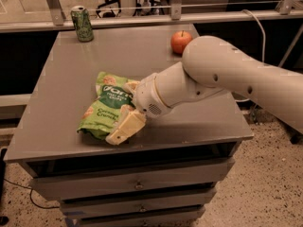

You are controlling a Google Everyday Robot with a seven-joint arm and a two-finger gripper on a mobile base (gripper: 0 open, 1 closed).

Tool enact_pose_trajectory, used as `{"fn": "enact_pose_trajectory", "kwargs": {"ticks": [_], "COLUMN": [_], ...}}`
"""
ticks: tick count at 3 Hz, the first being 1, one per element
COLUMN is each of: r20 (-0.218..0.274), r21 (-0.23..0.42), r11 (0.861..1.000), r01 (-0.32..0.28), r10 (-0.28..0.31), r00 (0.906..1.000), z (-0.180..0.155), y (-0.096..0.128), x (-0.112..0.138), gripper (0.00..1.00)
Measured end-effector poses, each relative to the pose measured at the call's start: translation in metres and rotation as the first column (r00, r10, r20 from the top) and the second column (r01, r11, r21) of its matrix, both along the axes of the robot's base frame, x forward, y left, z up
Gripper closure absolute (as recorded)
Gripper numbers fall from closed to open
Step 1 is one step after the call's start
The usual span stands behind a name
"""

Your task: Move green rice chip bag near apple

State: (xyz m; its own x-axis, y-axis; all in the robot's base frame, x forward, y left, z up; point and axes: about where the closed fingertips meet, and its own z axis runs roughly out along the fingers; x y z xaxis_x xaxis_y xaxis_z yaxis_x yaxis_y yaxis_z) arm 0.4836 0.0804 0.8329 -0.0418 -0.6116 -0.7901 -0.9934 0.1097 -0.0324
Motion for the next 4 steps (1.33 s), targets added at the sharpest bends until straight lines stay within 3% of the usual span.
{"fn": "enact_pose_trajectory", "kwargs": {"ticks": [2, 3, 4], "r20": [0.002, 0.073, 0.185], "r21": [-0.006, -0.074, -0.145], "r11": [1.0, 0.993, 0.968], "r01": [0.007, 0.088, 0.203], "r10": [-0.007, -0.082, -0.175], "r00": [1.0, 0.994, 0.967], "z": [0.004, 0.023, 0.057], "y": [-0.002, -0.042, -0.101], "x": [0.0, 0.018, 0.043], "gripper": [0.88, 1.0, 1.0]}}
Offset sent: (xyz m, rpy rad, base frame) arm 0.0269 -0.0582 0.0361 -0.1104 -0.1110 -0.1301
